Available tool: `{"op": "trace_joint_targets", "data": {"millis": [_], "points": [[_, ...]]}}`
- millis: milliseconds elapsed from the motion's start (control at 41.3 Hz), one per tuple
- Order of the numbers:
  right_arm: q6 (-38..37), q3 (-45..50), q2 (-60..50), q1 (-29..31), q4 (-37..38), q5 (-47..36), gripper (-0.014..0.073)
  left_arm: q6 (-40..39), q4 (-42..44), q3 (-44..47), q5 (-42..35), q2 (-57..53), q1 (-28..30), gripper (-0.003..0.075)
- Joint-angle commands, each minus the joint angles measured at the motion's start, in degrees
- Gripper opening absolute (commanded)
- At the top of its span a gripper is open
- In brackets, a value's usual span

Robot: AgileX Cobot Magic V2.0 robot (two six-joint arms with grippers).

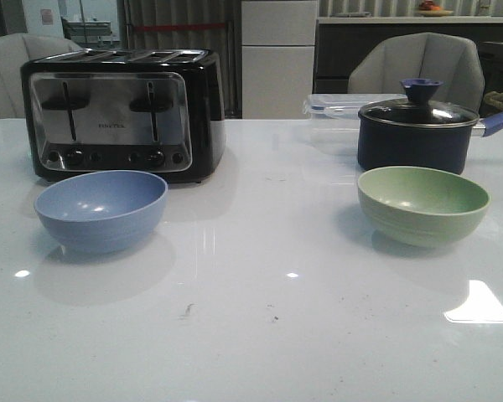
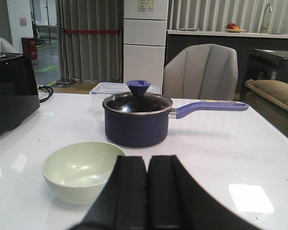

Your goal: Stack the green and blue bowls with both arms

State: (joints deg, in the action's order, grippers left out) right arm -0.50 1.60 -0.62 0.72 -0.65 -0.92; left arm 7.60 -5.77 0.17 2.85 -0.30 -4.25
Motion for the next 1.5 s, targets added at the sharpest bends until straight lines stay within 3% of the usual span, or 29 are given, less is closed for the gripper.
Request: {"op": "trace_joint_targets", "data": {"millis": [0, 677, 847, 968, 1137, 1476], "points": [[0.13, -0.17, -1.08, 0.30, 0.65, -5.43, 0.0055, -0.41, -0.37, 0.29, -4.87, -1.12, 0.11, 0.0093], [0.13, -0.17, -1.08, 0.30, 0.65, -5.43, 0.0055, -0.41, -0.37, 0.29, -4.87, -1.12, 0.11, 0.0093], [0.13, -1.83, -1.08, 0.25, 0.10, -5.45, 0.0055, -0.41, -0.37, -0.64, -9.36, -1.12, 0.11, 0.0093], [0.13, -7.60, -1.08, 0.25, 0.10, -0.34, 0.0055, -0.41, -0.37, -5.73, -8.18, -1.04, 0.11, 0.0093], [0.13, -20.15, 1.41, 0.25, 0.10, 9.30, 0.0055, -0.41, -0.37, -17.81, 0.84, 0.68, 0.11, 0.0093], [0.13, -45.42, 20.09, 0.25, 0.10, 32.49, 0.0055, -0.41, -0.37, -40.58, 19.99, 17.25, 0.11, 0.0093]]}}
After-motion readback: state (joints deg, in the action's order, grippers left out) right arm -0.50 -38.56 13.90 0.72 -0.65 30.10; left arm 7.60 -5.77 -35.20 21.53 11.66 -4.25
